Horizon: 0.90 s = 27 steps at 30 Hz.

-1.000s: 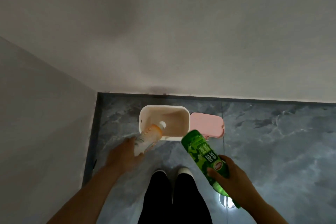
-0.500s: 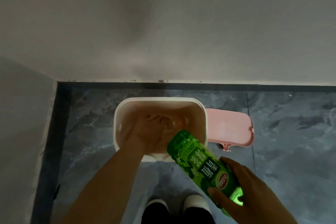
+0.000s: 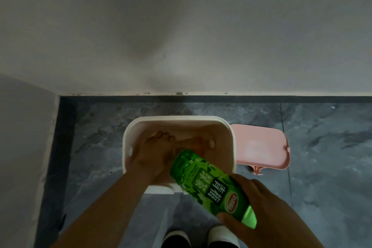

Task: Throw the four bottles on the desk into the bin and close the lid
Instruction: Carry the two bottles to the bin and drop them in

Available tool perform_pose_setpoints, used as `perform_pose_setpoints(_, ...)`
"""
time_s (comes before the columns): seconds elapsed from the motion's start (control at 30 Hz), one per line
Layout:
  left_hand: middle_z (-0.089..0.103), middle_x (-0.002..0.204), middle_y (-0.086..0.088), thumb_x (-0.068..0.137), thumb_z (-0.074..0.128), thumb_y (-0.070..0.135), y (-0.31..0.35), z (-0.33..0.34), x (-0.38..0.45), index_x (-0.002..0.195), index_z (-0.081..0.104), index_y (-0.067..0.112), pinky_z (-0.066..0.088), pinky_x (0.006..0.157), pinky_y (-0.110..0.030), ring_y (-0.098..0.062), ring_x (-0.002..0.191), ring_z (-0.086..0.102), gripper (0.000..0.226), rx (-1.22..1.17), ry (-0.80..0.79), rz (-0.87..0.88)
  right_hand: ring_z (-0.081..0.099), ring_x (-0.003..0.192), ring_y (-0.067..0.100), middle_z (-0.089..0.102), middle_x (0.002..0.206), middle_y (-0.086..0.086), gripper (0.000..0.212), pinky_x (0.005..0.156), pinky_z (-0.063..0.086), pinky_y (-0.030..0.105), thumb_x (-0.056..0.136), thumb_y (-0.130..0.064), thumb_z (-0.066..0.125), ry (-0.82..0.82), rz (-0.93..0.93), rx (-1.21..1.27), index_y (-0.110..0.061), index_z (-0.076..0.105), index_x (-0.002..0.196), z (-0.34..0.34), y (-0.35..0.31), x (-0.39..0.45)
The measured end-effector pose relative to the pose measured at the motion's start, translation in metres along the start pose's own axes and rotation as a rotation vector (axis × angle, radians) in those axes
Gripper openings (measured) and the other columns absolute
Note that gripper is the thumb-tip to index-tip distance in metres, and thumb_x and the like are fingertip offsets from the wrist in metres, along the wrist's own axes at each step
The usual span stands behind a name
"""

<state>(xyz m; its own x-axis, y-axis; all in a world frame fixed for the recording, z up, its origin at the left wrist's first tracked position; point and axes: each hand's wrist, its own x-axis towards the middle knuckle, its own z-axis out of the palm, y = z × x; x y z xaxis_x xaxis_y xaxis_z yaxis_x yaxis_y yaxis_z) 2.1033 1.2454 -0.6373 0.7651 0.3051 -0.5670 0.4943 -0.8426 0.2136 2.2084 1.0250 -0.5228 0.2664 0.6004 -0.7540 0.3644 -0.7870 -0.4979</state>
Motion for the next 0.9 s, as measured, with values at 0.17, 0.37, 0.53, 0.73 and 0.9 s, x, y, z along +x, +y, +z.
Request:
perform_pose_setpoints(0.17, 0.057, 0.127, -0.009, 0.091, 0.049, 0.019, -0.013, -0.021, -0.045, 0.123, 0.055, 0.014, 0.042, 0.098, -0.034, -0.025, 0.117, 0.051, 0.034, -0.343, 0.137, -0.11, 0.057, 0.109, 0.012, 0.049, 0.13, -0.01, 0.072, 0.088, 0.054, 0.032, 0.075, -0.064, 0.05, 0.081, -0.066, -0.245, -0.037, 0.023, 0.136, -0.007, -0.03, 0.026)
perform_pose_setpoints(0.37, 0.067, 0.107, -0.011, 0.087, 0.045, 0.025, -0.015, -0.037, -0.083, 0.112, 0.063, 0.008, 0.043, 0.082, -0.021, -0.023, 0.097, 0.063, 0.035, -0.382, 0.319, -0.11, 0.052, 0.116, 0.028, 0.05, 0.132, 0.008, 0.067, 0.097, 0.044, 0.042, 0.08, -0.055, 0.054, -0.003, -0.088, -0.569, -0.02, 0.037, 0.135, 0.006, -0.05, 0.102)
perform_pose_setpoints(0.53, 0.065, 0.109, -0.008, 0.089, 0.041, 0.027, -0.013, -0.027, -0.083, 0.113, 0.062, 0.01, 0.037, 0.085, -0.015, -0.02, 0.099, 0.061, 0.037, -0.367, 0.338, -0.111, 0.05, 0.114, 0.03, 0.051, 0.127, 0.012, 0.059, 0.098, 0.042, 0.044, 0.084, -0.045, 0.053, -0.036, -0.034, -0.649, -0.015, 0.041, 0.133, 0.038, -0.046, 0.145)
perform_pose_setpoints(0.73, 0.064, 0.109, -0.008, 0.09, 0.043, 0.025, -0.014, -0.02, -0.086, 0.114, 0.061, 0.01, 0.039, 0.085, -0.015, -0.019, 0.1, 0.06, 0.034, -0.387, 0.353, -0.13, 0.03, 0.133, 0.037, 0.029, 0.148, 0.014, 0.071, 0.105, 0.031, 0.051, 0.083, -0.049, 0.05, -0.074, -0.048, -0.675, -0.023, 0.024, 0.143, 0.049, -0.038, 0.154)
perform_pose_setpoints(0.9, 0.066, 0.111, -0.007, 0.092, 0.05, 0.011, -0.014, -0.031, -0.1, 0.114, 0.062, 0.009, 0.039, 0.084, -0.015, -0.016, 0.102, 0.059, 0.025, -0.506, 0.38, -0.236, 0.042, 0.128, 0.03, 0.04, 0.143, 0.008, 0.056, 0.104, 0.039, 0.046, 0.088, -0.04, 0.051, -0.065, -0.045, -0.51, -0.022, 0.033, 0.138, 0.039, -0.049, 0.124)
